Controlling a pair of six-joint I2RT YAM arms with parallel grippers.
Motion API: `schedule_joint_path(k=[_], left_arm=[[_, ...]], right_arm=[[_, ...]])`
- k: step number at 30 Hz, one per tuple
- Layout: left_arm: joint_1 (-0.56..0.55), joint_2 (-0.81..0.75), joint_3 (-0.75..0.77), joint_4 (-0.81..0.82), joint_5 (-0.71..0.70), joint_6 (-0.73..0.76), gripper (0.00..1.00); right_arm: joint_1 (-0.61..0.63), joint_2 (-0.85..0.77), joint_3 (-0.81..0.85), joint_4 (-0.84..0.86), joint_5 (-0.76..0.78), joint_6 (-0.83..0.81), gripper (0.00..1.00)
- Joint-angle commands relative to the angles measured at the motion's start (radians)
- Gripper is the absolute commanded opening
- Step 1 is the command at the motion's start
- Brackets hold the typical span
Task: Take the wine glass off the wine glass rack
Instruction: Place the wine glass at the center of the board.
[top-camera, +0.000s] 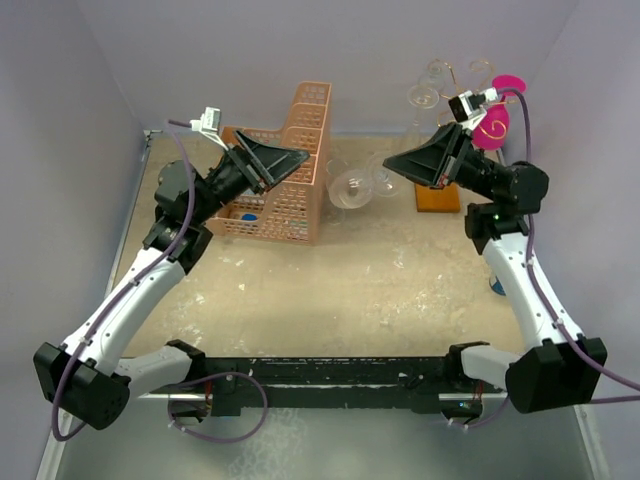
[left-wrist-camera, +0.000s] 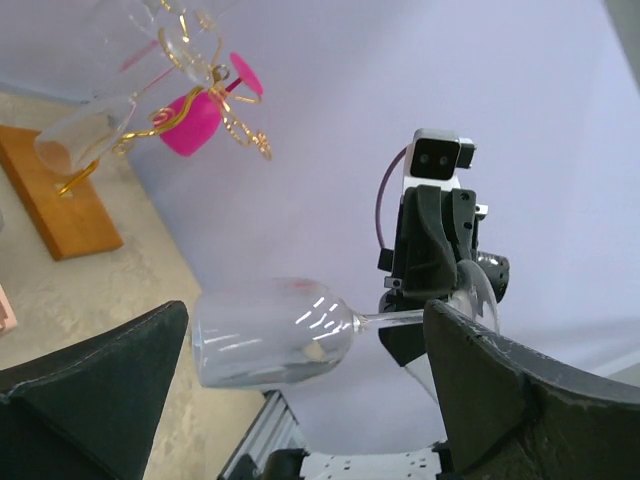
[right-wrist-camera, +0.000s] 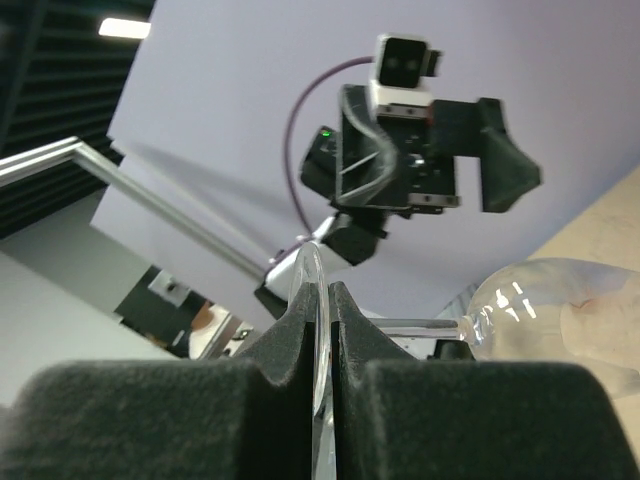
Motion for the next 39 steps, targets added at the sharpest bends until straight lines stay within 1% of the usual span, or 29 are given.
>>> schedule_joint_path(k=[1,5,9,14,17,22,27,29,32,35,39], left_arm=[[0.068,0.0,-0.06,0.322,0.061,-0.197,0.98],[0.106,0.016,-0.13,0.483,0.083,-0.336,0.97],[0.107,0.054,-0.205,0.794,0.12,-0.502,0.95],[0.105,0.12,-0.203,0.989,0.188,-0.637,0.96],[0.105,0.136,-0.198,0.985,0.221,-0.638,0.97],[0.105,0.145,-0.205,0.973,0.254,-0.624,0.99],[0.105,0.141,-0.212,0.953,0.269,-0.598,0.99],[0.105,0.147,-0.214,0.965,0.277,-0.598,0.97],[0.105,0.159,-0.225,1.05,0.291,-0.651,0.95],[0.102,0.186,-0.235,1.199,0.302,-0.753,0.91],[0.078,0.248,-0.222,1.401,0.29,-0.886,0.82]], right_arm=[[0.043,0.052,0.127,0.272,0.011,0.17,0.0],[0.068,0.116,0.175,0.387,0.015,0.252,0.0],[0.073,0.147,0.203,0.439,0.026,0.287,0.0],[0.089,0.17,0.229,0.495,0.043,0.326,0.0],[0.095,0.18,0.232,0.538,0.057,0.357,0.0],[0.101,0.188,0.257,0.548,0.073,0.363,0.0],[0.101,0.199,0.29,0.566,0.079,0.384,0.0],[0.101,0.204,0.299,0.568,0.079,0.389,0.0],[0.101,0.217,0.308,0.591,0.082,0.408,0.0],[0.101,0.226,0.314,0.606,0.082,0.418,0.0],[0.101,0.234,0.322,0.632,0.078,0.441,0.0]])
